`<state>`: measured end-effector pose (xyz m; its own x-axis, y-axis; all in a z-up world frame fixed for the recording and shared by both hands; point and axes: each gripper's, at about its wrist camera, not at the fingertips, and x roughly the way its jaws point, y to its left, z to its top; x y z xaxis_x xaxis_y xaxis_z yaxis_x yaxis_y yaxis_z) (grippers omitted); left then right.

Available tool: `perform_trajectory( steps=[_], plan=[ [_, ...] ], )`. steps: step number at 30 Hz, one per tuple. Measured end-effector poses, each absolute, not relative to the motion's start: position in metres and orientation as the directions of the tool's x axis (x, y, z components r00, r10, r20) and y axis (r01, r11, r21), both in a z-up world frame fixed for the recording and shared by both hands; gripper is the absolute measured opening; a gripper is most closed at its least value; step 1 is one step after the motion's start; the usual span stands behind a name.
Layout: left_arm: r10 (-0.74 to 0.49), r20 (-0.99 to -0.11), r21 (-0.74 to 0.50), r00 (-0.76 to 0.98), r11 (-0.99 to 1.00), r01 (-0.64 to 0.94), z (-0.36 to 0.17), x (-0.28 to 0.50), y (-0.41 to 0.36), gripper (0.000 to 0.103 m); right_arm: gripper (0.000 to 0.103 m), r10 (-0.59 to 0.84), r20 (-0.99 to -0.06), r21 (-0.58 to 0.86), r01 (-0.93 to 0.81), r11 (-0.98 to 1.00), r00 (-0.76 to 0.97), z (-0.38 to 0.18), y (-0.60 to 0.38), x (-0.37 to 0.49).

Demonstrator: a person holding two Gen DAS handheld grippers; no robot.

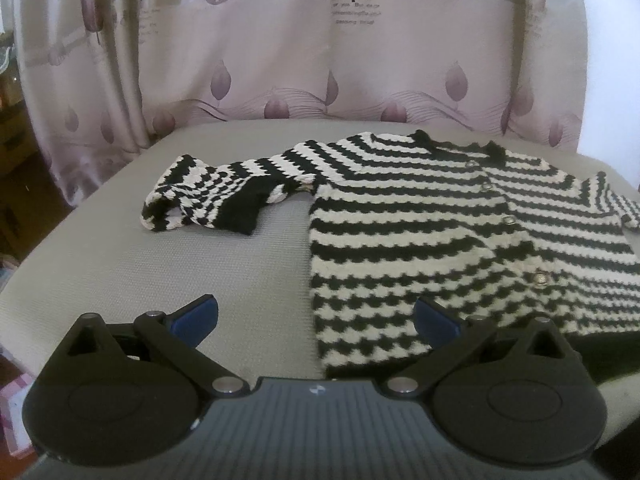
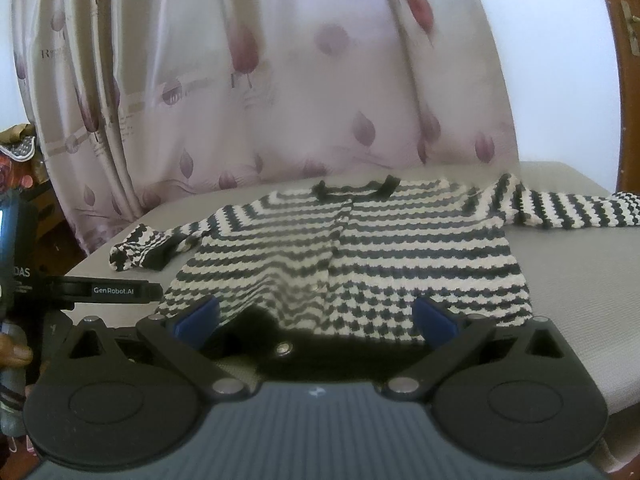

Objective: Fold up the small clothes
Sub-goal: 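Grasp the cuff of the sleeve with the left gripper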

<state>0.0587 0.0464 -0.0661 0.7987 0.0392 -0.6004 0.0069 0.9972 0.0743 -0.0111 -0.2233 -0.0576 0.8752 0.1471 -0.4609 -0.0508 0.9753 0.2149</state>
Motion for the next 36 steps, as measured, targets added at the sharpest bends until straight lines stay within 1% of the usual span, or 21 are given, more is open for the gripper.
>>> perform_trajectory(
  steps=[5,7,8,9,10,12,14,16,18,20,25,26,28,29,30,31,34,36],
  plan=[
    [0.095,-0.596,0.158,0.797,0.987,0.001,-0.073,0.077,0.063,0.103,0.103,0.151,-0.477,0.207,-0.056,0.977,0.866,-0.061,-0.220,-0.003],
    [0.130,-0.563,0.217,0.816,0.976,-0.005,-0.076,0.084,0.071,0.099,0.103,0.156,-0.489,0.209,-0.058,0.976,0.858,-0.065,-0.219,0.001],
    [0.148,-0.537,0.266,0.831,0.964,0.000,-0.078,0.087,0.073,0.094,0.103,0.157,-0.493,0.209,-0.059,0.976,0.856,-0.066,-0.219,0.003],
    [0.165,-0.498,0.331,0.851,0.944,0.011,-0.081,0.090,0.075,0.091,0.103,0.158,-0.496,0.208,-0.059,0.976,0.854,-0.068,-0.219,0.004],
    [0.169,-0.470,0.375,0.866,0.927,0.023,-0.083,0.093,0.077,0.090,0.103,0.157,-0.500,0.207,-0.059,0.977,0.852,-0.069,-0.219,0.005],
    [0.147,-0.457,0.411,0.877,0.909,0.062,-0.085,0.102,0.083,0.086,0.103,0.155,-0.510,0.206,-0.055,0.977,0.846,-0.073,-0.219,0.008],
    [0.127,-0.440,0.444,0.889,0.891,0.093,-0.086,0.111,0.087,0.086,0.103,0.156,-0.521,0.210,-0.050,0.976,0.839,-0.077,-0.218,0.011],
    [0.124,-0.395,0.492,0.910,0.866,0.095,-0.090,0.120,0.087,0.086,0.103,0.158,-0.533,0.214,-0.048,0.976,0.831,-0.081,-0.218,0.015],
    [0.112,-0.370,0.547,0.922,0.829,0.119,-0.098,0.130,0.085,0.086,0.103,0.160,-0.544,0.215,-0.048,0.975,0.823,-0.085,-0.217,0.018],
    [0.104,-0.382,0.587,0.918,0.795,0.154,-0.107,0.141,0.083,0.086,0.103,0.161,-0.553,0.212,-0.049,0.976,0.818,-0.088,-0.216,0.020],
    [0.094,-0.446,0.603,0.890,0.767,0.221,-0.127,0.170,0.087,0.086,0.103,0.152,-0.570,0.211,-0.036,0.977,0.807,-0.092,-0.217,0.026],
    [0.093,-0.442,0.601,0.892,0.769,0.217,-0.128,0.174,0.088,0.083,0.103,0.151,-0.574,0.212,-0.032,0.977,0.805,-0.093,-0.218,0.027],
    [0.101,-0.459,0.584,0.883,0.783,0.214,-0.127,0.182,0.092,0.055,0.103,0.150,-0.583,0.215,-0.027,0.976,0.799,-0.095,-0.218,0.028],
    [0.111,-0.492,0.558,0.864,0.802,0.215,-0.125,0.190,0.096,0.027,0.103,0.150,-0.587,0.216,-0.025,0.976,0.795,-0.097,-0.219,0.029],
    [0.111,-0.526,0.516,0.843,0.830,0.212,-0.124,0.196,0.103,0.025,0.103,0.150,-0.589,0.215,-0.025,0.976,0.794,-0.097,-0.218,0.030],
    [0.094,-0.533,0.465,0.841,0.863,0.198,-0.121,0.198,0.112,0.025,0.103,0.150,-0.591,0.216,-0.024,0.976,0.792,-0.097,-0.218,0.030],
    [0.109,-0.516,0.350,0.850,0.932,0.093,-0.104,0.195,0.141,0.024,0.103,0.149,-0.587,0.218,-0.022,0.976,0.795,-0.096,-0.220,0.030],
    [0.096,-0.523,0.212,0.847,0.977,0.021,-0.087,0.192,0.168,0.023,0.103,0.147,-0.587,0.218,-0.019,0.976,0.796,-0.095,-0.222,0.031]
  ],
)
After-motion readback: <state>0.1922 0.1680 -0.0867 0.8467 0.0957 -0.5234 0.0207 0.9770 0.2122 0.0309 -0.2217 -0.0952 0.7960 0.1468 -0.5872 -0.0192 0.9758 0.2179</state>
